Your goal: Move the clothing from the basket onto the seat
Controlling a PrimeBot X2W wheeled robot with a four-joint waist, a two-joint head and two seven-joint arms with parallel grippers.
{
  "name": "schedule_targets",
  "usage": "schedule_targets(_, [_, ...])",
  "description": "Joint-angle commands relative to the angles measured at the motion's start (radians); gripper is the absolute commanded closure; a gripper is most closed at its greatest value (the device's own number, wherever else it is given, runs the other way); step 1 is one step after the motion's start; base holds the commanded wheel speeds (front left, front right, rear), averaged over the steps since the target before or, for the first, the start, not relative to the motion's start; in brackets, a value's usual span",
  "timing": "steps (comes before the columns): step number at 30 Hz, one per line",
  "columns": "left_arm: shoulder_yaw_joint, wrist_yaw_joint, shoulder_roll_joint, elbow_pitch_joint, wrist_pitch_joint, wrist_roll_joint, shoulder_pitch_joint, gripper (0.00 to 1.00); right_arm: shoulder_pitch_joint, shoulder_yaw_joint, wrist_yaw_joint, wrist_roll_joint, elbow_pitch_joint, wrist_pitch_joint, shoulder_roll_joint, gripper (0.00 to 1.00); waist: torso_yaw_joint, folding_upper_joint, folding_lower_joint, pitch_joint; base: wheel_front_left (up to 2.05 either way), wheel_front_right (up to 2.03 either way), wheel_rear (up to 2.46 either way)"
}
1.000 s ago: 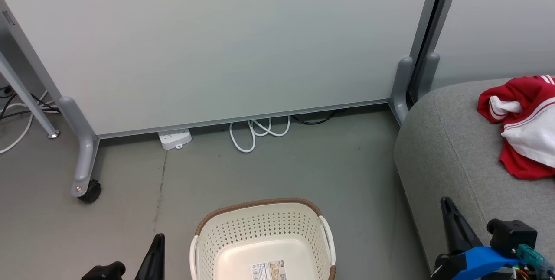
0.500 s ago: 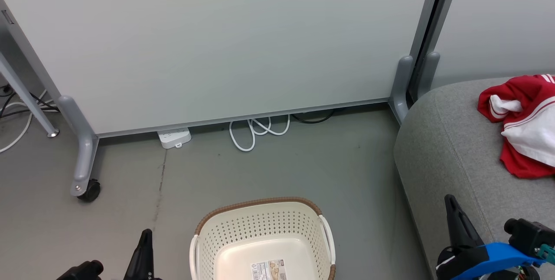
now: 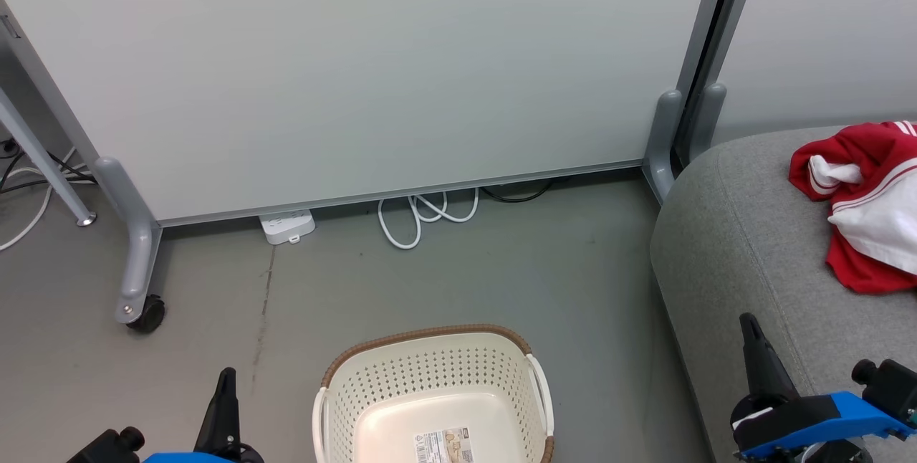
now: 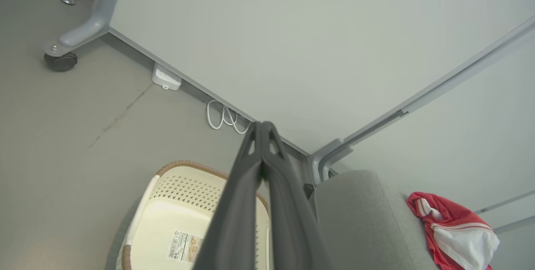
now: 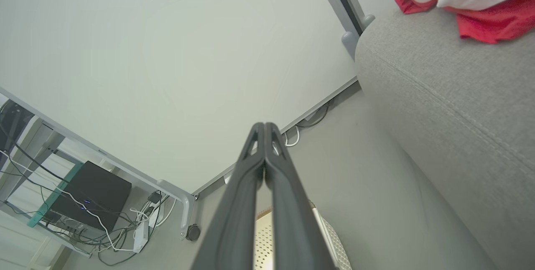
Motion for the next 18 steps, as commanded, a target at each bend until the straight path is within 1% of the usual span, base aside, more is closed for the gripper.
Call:
schedule_targets(1, [0.012,-0.002,0.006,-0.021,0.008,-0.033,-0.031,1.0,-0.027,-0.004,0.0,0.042,-0.007,0.005,-0.001,1.0,0.0,-0.0001,-0.0001,0.0,0.0,0.0,0.0])
schedule_targets(18, [0.04,-0.003,0.007,-0.05,0.064,-0.236,-0.041,1.0,-0.046,-0.01,0.0,0.278,0.009,0.027,0.0,1.0,-0.002,-0.0001,-0.0001,0.004,0.0,0.0,0.0])
